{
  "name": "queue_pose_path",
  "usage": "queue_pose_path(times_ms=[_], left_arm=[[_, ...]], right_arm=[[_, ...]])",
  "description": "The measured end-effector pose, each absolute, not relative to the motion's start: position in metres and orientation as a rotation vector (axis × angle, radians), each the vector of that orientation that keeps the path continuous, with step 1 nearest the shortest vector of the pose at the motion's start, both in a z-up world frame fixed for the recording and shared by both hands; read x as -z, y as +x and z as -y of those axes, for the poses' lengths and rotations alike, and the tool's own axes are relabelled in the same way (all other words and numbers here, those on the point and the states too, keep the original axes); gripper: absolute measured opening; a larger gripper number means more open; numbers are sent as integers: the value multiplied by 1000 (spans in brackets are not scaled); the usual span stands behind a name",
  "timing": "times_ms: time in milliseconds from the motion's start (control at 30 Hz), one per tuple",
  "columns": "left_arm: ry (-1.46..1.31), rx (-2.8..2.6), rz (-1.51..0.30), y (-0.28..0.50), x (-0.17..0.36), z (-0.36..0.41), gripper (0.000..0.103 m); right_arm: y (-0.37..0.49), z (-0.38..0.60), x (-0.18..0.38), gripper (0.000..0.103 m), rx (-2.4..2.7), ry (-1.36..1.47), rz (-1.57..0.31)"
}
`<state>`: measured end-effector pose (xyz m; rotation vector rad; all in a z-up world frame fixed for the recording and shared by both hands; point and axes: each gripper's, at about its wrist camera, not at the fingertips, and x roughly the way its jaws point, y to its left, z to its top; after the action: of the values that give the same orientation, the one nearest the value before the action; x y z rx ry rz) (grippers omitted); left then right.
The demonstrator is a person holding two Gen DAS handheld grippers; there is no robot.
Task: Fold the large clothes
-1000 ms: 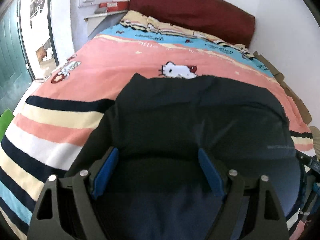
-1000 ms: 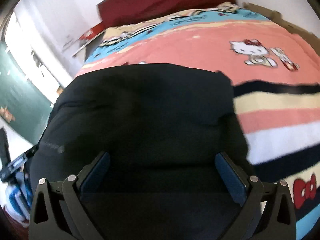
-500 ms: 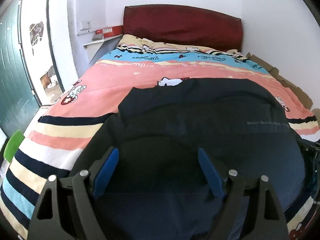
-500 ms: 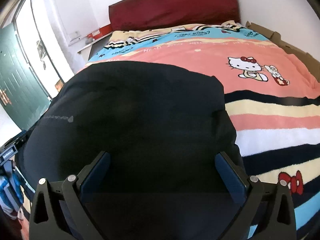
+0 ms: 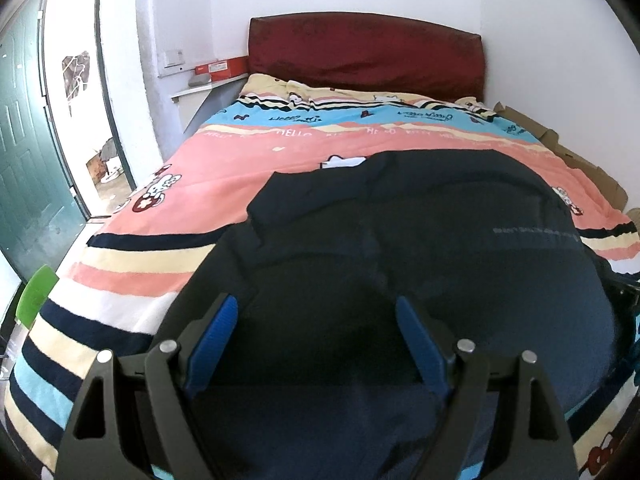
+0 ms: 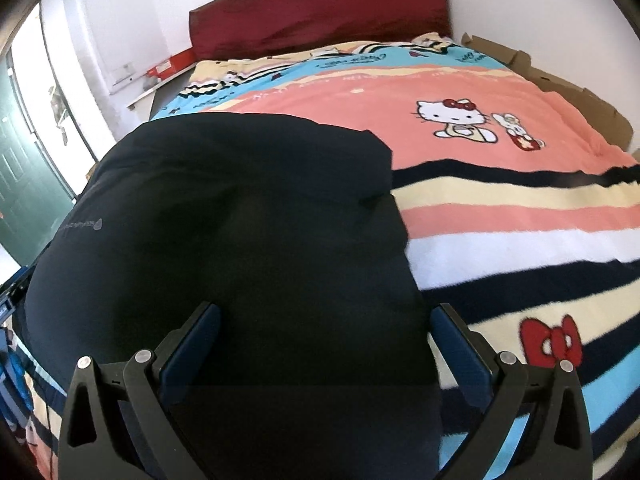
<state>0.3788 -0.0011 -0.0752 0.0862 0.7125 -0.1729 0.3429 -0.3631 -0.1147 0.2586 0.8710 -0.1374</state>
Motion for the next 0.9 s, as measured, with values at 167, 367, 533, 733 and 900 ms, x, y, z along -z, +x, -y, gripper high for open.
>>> queue_pose_path(times_ms=[167,367,533,733,900], left_arm=[[69,184,-710,355,61,-12,81],[10,194,-712,318,40,-48,81],[-129,180,-707,281,21,-101,81],[-167,225,-732,240,8,-150,81],[-170,228,-777,212,13,-171,81]], right_arm=[[322,366,102,102,145,263,-865],[281,368,73,102,144,257,-843],[243,364,44,102,136,271,-796],[202,352,15,102,116,238,-762],[166,344,-2,103,108,212,-724]])
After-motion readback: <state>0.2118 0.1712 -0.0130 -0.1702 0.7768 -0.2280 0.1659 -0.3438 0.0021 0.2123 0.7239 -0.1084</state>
